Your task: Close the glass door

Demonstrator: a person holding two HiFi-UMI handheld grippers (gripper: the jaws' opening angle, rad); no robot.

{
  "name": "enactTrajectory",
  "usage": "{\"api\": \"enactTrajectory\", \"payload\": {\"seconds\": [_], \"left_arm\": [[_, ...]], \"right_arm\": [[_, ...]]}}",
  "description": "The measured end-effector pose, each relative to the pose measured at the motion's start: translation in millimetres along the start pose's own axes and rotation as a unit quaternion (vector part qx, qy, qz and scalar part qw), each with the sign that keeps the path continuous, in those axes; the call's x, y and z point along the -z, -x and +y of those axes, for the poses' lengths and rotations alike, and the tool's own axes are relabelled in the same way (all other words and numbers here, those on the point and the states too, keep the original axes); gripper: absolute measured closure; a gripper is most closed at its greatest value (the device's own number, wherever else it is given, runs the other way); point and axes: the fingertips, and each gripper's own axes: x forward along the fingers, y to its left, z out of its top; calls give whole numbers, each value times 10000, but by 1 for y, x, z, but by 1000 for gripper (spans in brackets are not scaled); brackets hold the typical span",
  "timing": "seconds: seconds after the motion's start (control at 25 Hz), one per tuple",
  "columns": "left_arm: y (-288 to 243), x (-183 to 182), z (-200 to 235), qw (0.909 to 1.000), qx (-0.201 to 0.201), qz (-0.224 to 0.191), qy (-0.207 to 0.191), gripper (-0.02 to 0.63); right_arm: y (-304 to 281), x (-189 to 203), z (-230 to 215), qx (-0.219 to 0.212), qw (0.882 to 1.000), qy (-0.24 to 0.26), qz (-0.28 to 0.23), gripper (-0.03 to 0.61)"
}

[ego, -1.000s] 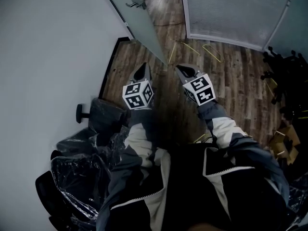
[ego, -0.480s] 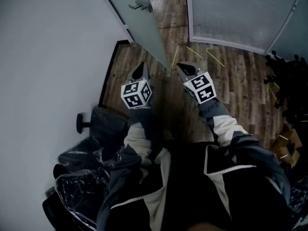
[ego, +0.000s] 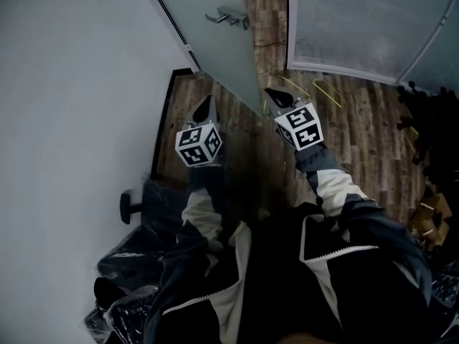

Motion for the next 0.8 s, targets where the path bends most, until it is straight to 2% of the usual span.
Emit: {"api": "enactTrajectory", "payload": {"seconds": [0.4,0.6,0.8], "left_arm": [[-39,-3,62,9999,-52,-28,136,611],[-87,-5,89,9997,-209,38,95,611],[-154,-26,111,9992,-391,67,18,611]], "right_arm": [[-82,-14,1,-169,9998,113,68,573],[-136,-15,-32,-290,9996,35,-4,574],[-191,-22,-91,-297,9995,-73,-13,574]]}}
